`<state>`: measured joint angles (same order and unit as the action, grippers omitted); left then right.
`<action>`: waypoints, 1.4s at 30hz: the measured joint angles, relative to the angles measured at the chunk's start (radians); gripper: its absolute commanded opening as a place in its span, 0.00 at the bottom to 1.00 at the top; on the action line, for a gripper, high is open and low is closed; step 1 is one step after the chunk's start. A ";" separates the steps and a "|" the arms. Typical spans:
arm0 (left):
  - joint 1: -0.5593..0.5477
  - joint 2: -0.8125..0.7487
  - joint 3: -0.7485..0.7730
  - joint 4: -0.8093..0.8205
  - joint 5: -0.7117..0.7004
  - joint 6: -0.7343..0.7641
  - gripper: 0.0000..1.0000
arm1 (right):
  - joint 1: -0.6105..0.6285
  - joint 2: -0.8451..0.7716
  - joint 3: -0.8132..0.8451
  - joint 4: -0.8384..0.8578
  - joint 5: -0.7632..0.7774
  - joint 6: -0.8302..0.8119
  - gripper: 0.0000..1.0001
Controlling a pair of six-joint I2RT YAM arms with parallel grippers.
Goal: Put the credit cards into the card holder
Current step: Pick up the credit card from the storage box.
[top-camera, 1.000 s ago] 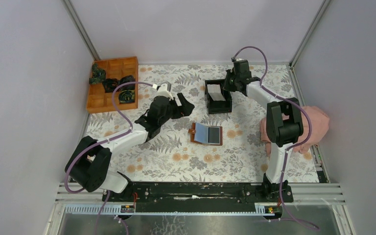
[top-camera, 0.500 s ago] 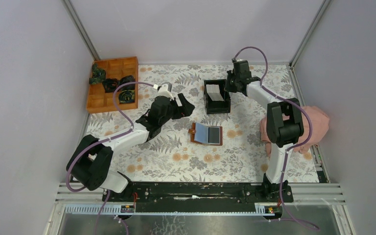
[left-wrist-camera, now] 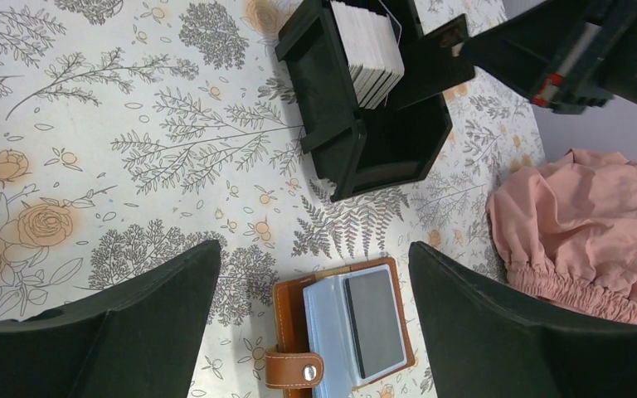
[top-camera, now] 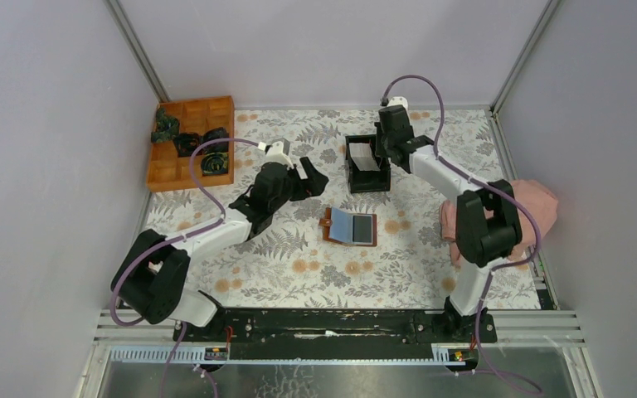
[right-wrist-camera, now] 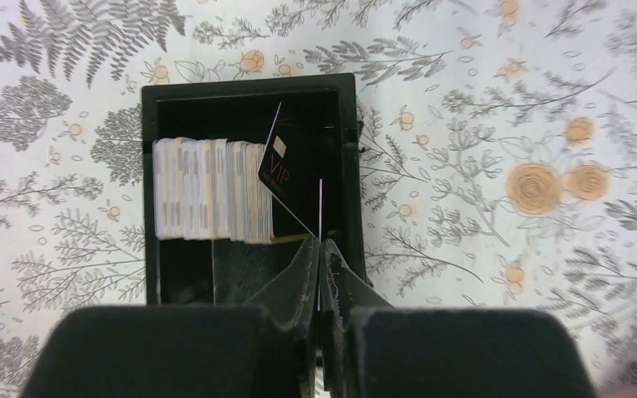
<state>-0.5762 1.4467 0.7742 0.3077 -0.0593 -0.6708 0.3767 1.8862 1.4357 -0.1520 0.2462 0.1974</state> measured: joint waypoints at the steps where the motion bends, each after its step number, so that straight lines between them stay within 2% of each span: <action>1: 0.000 -0.005 0.000 0.000 -0.003 0.000 0.90 | 0.008 -0.024 -0.011 0.003 0.014 -0.003 0.00; 7: -0.003 -0.063 0.000 0.000 -0.013 0.012 0.90 | 0.053 -0.201 -0.074 0.007 0.092 -0.023 0.00; 13: -0.006 -0.157 -0.040 0.063 0.034 0.022 0.90 | 0.075 -0.444 -0.203 -0.012 0.076 0.009 0.00; 21: -0.007 -0.220 -0.199 0.254 0.216 -0.060 0.81 | 0.087 -0.824 -0.469 -0.043 -0.131 0.170 0.00; 25: -0.027 -0.229 -0.270 0.344 0.286 -0.121 0.76 | 0.109 -0.940 -0.585 -0.026 -0.235 0.256 0.00; 30: -0.083 -0.246 -0.320 0.422 0.315 -0.182 0.73 | 0.137 -1.036 -0.742 0.073 -0.317 0.372 0.00; 35: -0.134 -0.258 -0.369 0.483 0.315 -0.237 0.73 | 0.144 -1.104 -0.895 0.252 -0.346 0.511 0.00; 42: -0.148 -0.246 -0.408 0.562 0.312 -0.291 0.74 | 0.145 -1.133 -1.004 0.498 -0.345 0.669 0.00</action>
<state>-0.7242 1.2003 0.3664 0.8696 0.2527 -0.9623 0.5220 0.7536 0.4313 0.3462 -0.0990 0.8669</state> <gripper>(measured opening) 0.729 0.021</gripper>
